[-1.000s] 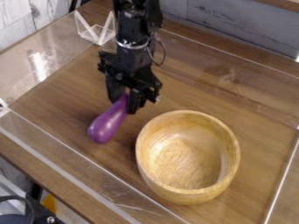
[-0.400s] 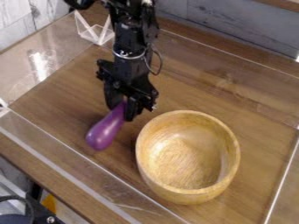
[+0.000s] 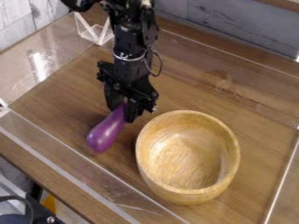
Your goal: Remove the purple eggplant from inside the brown bowl and put it on the table
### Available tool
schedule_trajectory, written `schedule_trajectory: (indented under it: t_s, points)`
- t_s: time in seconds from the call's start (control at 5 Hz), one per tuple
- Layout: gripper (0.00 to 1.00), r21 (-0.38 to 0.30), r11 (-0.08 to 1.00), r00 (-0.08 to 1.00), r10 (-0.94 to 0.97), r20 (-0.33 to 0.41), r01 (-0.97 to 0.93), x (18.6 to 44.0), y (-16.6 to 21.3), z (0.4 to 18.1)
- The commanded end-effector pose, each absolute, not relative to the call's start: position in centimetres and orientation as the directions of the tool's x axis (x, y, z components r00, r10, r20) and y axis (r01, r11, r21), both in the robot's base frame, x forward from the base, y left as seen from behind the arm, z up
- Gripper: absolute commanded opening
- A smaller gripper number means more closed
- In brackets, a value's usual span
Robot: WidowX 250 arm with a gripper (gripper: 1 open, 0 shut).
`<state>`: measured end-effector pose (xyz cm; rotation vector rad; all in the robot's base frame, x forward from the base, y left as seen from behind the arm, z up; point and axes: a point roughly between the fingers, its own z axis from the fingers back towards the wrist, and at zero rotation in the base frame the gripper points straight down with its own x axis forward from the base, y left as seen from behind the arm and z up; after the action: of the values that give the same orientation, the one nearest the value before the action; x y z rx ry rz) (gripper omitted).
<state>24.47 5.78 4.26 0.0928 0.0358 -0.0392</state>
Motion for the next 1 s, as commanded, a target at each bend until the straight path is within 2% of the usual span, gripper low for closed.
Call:
schedule_trajectory:
  t_s: [0.0, 0.4, 0.6, 0.8]
  points:
    - [0.0, 0.099, 0.995, 0.999, -0.032, 0.027, 0.029, 25.05, 6.22, 5.52]
    - [0.0, 0.098, 0.995, 0.998, -0.031, 0.055, 0.026, 25.32, 6.19, 5.77]
    - [1.0, 0.093, 0.995, 0.998, -0.027, 0.051, 0.022, 25.21, 6.09, 5.96]
    - [1.0, 0.091, 0.996, 0.998, -0.025, 0.051, 0.02, 25.14, 5.98, 6.49]
